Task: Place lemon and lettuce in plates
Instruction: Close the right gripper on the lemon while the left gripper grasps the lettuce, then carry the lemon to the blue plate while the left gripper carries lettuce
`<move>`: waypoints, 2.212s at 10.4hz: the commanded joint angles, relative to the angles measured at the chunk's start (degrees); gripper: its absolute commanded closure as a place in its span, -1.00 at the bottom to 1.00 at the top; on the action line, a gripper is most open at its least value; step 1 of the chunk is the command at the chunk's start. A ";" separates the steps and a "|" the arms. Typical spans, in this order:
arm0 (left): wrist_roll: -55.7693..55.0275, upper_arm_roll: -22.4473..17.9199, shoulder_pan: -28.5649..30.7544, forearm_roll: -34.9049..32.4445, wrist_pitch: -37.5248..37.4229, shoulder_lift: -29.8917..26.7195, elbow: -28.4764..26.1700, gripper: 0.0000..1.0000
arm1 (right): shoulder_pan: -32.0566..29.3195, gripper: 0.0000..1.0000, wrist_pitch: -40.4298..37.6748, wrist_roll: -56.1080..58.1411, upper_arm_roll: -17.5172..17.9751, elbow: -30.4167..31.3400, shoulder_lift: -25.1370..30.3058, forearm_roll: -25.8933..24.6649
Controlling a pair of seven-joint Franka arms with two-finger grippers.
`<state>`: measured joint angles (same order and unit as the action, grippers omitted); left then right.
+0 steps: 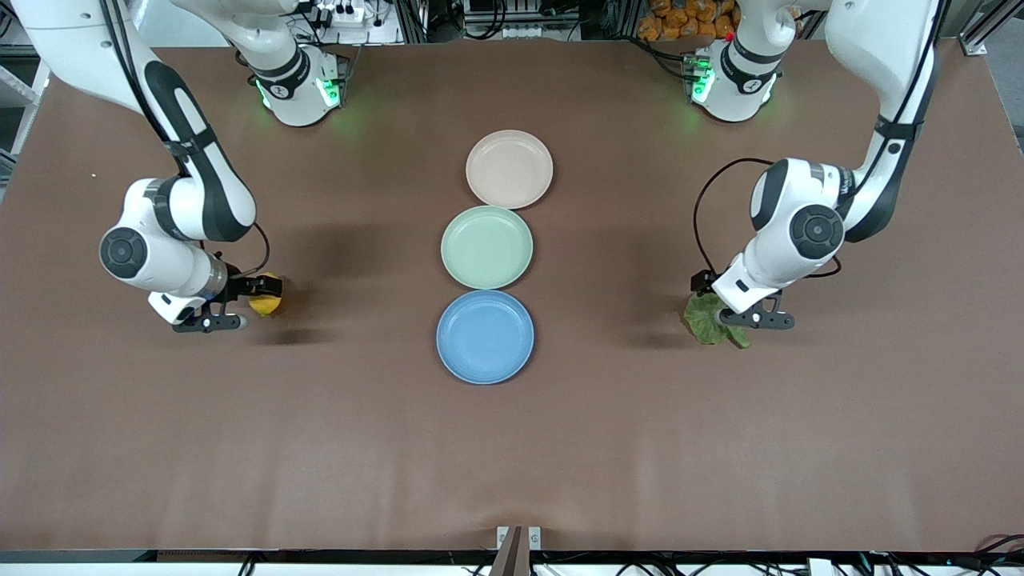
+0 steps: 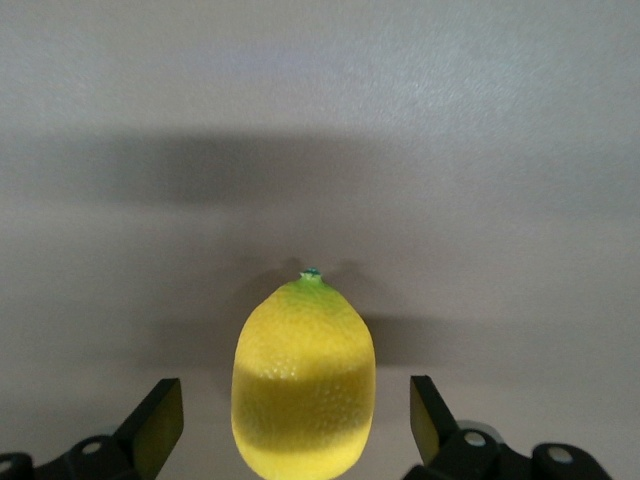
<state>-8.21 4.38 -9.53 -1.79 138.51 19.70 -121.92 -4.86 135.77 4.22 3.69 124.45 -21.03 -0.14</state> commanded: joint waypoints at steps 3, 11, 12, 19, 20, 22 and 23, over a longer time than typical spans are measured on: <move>-0.06 -2.70 -3.29 -1.29 10.79 6.65 -0.16 -1.00 | 0.03 -1.00 1.25 -0.44 0.18 0.44 -2.35 0.84; 0.03 -4.38 -3.92 -3.75 13.18 8.86 -0.68 0.78 | 0.46 0.33 -6.33 -2.36 0.27 -5.15 -1.73 0.93; -0.05 -4.29 -3.92 -3.75 13.18 8.86 -0.69 1.00 | 1.60 0.34 -11.53 -4.29 0.27 -8.40 -1.73 0.93; -6.79 -1.41 -3.65 -3.75 2.84 0.80 0.63 1.00 | 11.52 0.33 -16.67 -17.11 0.53 -23.79 -5.94 8.66; -10.56 0.35 -3.65 -3.75 -0.75 -1.23 1.68 1.00 | 13.54 0.33 -16.85 -20.27 0.62 -26.43 -7.52 8.75; -19.08 5.00 -3.65 -3.75 -9.37 -3.96 5.01 1.00 | 17.24 0.33 -17.56 -26.70 0.62 -31.53 -11.12 9.36; -24.61 7.11 -4.52 -3.75 -10.62 -5.54 4.94 1.00 | 19.17 0.33 -17.56 -29.25 0.62 -34.07 -12.88 12.06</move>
<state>-25.97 8.97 -13.39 -4.73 130.86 16.57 -117.11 12.01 119.73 -21.45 4.62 96.48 -29.69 9.11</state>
